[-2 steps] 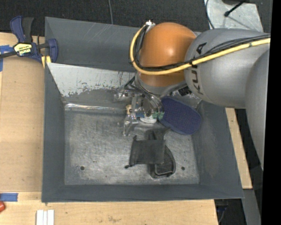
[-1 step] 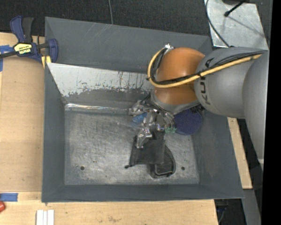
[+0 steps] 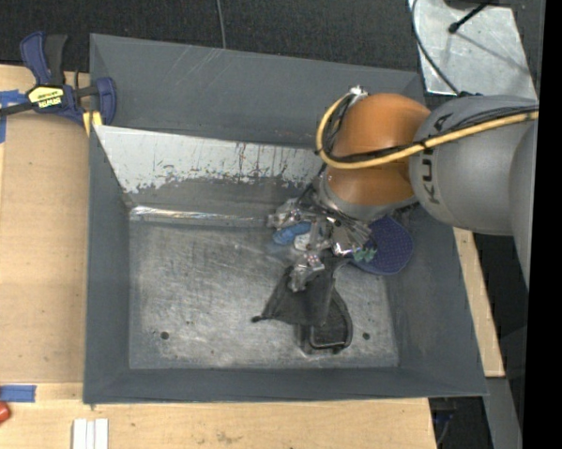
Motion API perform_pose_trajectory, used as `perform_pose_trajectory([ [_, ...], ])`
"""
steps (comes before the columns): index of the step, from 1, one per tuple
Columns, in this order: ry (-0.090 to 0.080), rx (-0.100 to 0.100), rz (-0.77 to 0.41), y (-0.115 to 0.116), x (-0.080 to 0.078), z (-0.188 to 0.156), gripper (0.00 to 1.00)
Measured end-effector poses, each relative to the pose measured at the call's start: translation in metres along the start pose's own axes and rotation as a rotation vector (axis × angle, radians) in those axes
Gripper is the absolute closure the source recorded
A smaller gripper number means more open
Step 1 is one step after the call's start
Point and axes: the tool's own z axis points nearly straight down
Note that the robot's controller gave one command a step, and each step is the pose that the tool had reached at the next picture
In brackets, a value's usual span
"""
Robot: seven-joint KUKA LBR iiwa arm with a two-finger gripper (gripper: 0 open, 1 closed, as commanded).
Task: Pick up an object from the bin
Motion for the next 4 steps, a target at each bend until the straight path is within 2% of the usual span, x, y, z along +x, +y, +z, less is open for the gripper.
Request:
perform_pose_trajectory([
  [1,0.004,0.001,0.001,-0.0006,0.0012,0.0009,1.00],
  [2,0.004,0.001,0.003,-0.0010,0.0010,0.0009,0.00],
  [3,0.005,0.001,0.002,-0.0010,0.0015,0.0012,1.00],
  [4,0.004,0.001,0.003,-0.0011,0.0011,0.0010,0.00],
])
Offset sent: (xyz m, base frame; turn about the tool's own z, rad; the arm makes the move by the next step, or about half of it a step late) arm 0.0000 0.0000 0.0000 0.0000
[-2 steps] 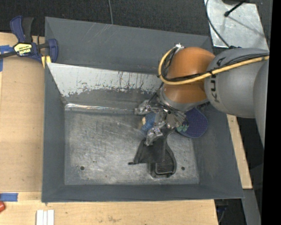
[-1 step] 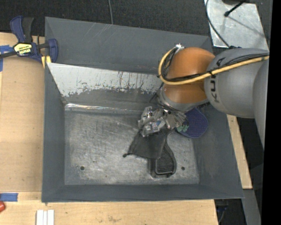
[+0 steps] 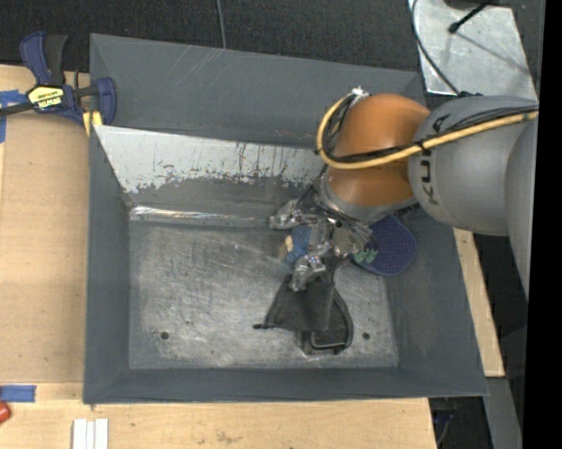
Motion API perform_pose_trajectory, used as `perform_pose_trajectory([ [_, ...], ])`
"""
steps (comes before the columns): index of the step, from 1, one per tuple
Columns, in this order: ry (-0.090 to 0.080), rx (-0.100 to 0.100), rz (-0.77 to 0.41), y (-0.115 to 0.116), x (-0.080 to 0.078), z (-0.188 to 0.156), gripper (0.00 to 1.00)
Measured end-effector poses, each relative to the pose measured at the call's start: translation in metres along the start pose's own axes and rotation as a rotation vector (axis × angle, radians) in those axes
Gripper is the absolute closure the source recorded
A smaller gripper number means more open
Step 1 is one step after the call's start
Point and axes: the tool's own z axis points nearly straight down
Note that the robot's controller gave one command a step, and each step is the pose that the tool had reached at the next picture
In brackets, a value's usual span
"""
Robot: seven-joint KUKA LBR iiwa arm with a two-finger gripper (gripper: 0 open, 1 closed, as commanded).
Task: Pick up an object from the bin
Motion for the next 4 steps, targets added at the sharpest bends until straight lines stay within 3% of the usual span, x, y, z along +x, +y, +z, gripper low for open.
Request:
perform_pose_trajectory([
  [1,0.001,0.000,-0.001,0.000,0.000,0.000,1.00],
  [2,0.001,0.000,0.000,0.000,0.000,0.000,0.00],
  [3,0.000,0.001,-0.178,-0.030,0.045,-0.002,0.00],
  [4,-0.002,0.000,-0.198,-0.064,0.024,-0.001,0.00],
])
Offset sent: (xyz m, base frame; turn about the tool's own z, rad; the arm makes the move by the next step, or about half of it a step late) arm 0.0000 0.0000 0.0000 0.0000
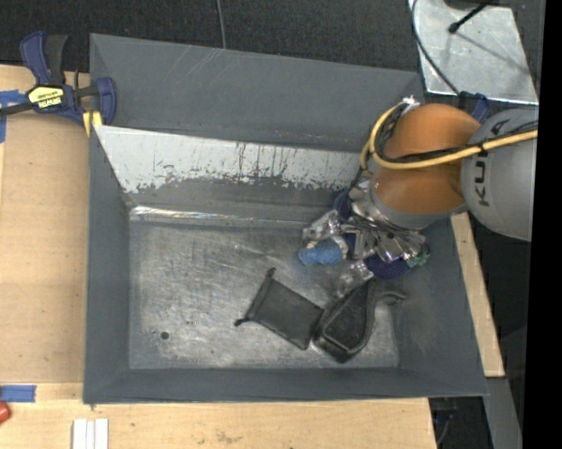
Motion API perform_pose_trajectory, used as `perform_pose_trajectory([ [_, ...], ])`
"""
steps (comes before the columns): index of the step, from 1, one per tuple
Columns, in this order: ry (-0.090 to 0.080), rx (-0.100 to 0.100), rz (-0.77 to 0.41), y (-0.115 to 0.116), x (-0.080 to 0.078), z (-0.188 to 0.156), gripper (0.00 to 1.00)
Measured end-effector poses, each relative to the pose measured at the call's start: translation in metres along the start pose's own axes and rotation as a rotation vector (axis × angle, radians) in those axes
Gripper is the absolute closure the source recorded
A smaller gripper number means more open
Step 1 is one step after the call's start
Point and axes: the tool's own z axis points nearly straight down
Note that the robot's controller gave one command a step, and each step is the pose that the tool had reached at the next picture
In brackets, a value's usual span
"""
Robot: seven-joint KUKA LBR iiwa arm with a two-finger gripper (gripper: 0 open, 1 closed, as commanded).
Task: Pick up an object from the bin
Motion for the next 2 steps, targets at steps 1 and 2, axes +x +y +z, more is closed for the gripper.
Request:
perform_pose_trajectory([
  [1,0.004,0.000,0.000,0.001,0.002,0.000,1.00],
  [2,-0.003,0.006,0.032,-0.001,-0.001,-0.130,1.00],
])
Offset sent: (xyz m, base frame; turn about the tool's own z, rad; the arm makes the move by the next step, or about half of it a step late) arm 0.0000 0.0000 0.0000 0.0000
